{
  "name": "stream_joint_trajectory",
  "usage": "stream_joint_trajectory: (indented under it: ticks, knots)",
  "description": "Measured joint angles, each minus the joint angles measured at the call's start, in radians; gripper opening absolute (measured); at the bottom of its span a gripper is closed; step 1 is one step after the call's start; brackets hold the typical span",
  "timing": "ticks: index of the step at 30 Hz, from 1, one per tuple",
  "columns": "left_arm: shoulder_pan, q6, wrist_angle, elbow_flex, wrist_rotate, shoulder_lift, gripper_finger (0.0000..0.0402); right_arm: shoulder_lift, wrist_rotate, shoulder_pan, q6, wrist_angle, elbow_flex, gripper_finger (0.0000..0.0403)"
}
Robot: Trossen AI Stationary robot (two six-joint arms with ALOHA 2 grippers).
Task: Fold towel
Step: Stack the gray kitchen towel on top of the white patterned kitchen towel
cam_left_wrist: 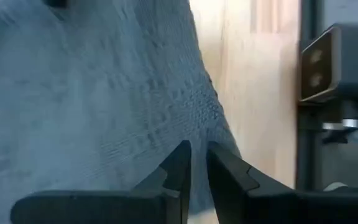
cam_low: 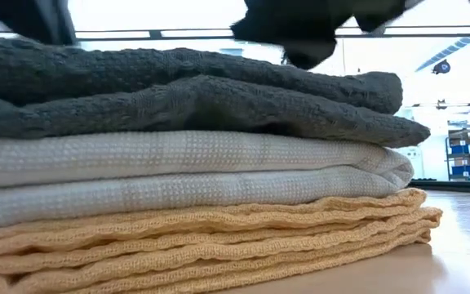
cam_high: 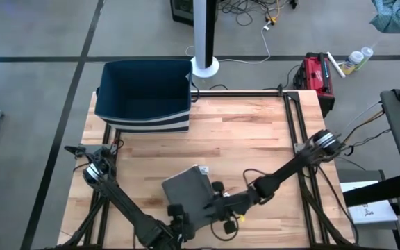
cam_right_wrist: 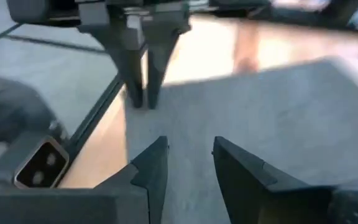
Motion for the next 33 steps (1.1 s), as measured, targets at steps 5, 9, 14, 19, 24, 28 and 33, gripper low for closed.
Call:
stream_joint_trajectory:
  ticks: [5, 9, 14, 19, 24, 28, 33]
  knots:
    - [0.009, 0.049, -0.056, -0.017, -0.038, -0.118, 0.0044, -0.120, 0.106, -0.041, -0.058, -0.032, -0.029, 0.0125]
    - [0.027, 0.093, -0.049, -0.075, -0.114, -0.222, 0.0038, -0.116, 0.109, -0.119, -0.076, -0.040, -0.042, 0.0114]
    - [0.057, 0.081, 0.094, -0.273, -0.149, -0.345, 0.0037, 0.007, 0.069, -0.195, -0.047, 0.012, -0.051, 0.0100]
    - [0.088, 0.065, 0.392, -0.526, -0.126, -0.391, 0.0036, 0.120, 0.068, -0.229, 0.047, 0.059, -0.054, 0.0085]
    - [0.116, 0.071, 0.597, -0.689, -0.094, -0.393, 0.0036, 0.109, 0.066, -0.227, 0.006, 0.075, -0.058, 0.0070]
    - [0.141, 0.083, 0.607, -0.719, -0.093, -0.393, 0.0036, 0.034, 0.068, -0.229, -0.103, 0.094, -0.062, 0.0059]
    - [0.158, 0.186, 0.609, -0.710, -0.099, -0.424, 0.0038, 0.040, 0.069, -0.283, -0.157, 0.203, -0.069, 0.0047]
